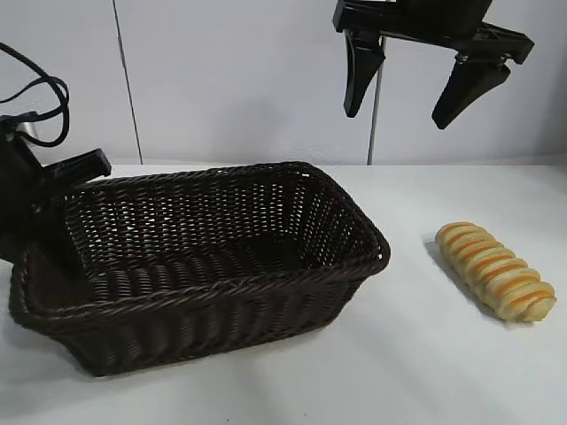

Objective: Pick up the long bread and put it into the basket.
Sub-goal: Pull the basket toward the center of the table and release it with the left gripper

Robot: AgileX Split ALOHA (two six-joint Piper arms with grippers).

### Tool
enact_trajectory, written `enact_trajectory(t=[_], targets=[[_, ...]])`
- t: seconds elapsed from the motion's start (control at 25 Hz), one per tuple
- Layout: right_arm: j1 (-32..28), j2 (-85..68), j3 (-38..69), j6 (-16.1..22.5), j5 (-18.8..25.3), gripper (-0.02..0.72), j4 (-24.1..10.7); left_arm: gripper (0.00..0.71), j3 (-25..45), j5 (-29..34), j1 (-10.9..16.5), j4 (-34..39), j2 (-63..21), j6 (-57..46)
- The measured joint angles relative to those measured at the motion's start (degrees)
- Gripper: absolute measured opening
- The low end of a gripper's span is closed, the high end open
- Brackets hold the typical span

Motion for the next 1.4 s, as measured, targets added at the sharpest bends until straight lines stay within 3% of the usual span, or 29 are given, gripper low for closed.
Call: enact_trajectory(t=[0.36,0.76,1.32,1.4], targets=[[0.0,0.0,0.0,0.0,0.0,0.645,0.0,0.099,-7.1,2.59,-0.19,0.07,3.17,1.42],[0.0,0.0,0.0,0.0,0.0,0.645,0.0,0.099,-10.21,1.23,-4.57,2.49,10.3,2.04],[0.0,0.0,0.0,0.0,0.0,0.645,0.0,0.099,-10.26,-0.08,-4.63,2.29,13.51,2.04],[0.0,0.0,0.0,0.0,0.0,0.645,0.0,0.13,-10.26,-0.08,-4.63,2.1,13.51,2.04]])
